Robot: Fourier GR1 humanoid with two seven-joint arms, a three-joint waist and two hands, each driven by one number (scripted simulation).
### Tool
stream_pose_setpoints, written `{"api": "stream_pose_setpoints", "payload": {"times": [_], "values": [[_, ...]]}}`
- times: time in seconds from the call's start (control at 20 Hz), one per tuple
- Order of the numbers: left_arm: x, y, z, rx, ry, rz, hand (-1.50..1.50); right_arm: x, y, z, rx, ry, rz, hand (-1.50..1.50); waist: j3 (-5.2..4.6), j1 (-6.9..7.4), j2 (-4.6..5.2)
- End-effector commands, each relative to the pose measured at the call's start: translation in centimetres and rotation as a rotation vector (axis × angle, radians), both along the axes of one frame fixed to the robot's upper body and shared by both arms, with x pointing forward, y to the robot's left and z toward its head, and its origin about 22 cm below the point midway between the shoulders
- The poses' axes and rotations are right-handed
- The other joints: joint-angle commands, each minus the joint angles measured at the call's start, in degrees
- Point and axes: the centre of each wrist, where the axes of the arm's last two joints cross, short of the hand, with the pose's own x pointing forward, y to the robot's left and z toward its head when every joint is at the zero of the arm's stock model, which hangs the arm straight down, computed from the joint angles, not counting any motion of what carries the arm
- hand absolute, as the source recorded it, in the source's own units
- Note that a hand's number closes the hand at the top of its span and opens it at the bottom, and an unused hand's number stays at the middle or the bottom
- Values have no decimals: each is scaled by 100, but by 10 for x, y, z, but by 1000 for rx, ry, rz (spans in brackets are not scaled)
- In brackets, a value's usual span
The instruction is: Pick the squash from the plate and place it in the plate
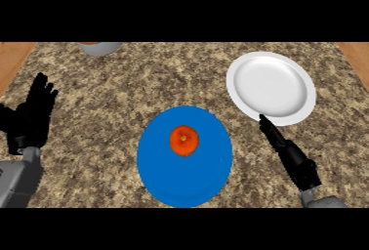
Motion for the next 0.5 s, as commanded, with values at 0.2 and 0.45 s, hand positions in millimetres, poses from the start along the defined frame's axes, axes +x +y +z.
{"api": "stream_pose_setpoints", "payload": {"times": [0.2, 0.45], "values": [[0, -27, 6, 97, 51, -165, 0, 64, 61, 81, 255, -188, -24, 150, -106, 158, 178], [-19, -30, -28, 50, 132, -205, 0, 43, 36, 50, 49, -368, -457, -150, -98, -41, 149]]}}
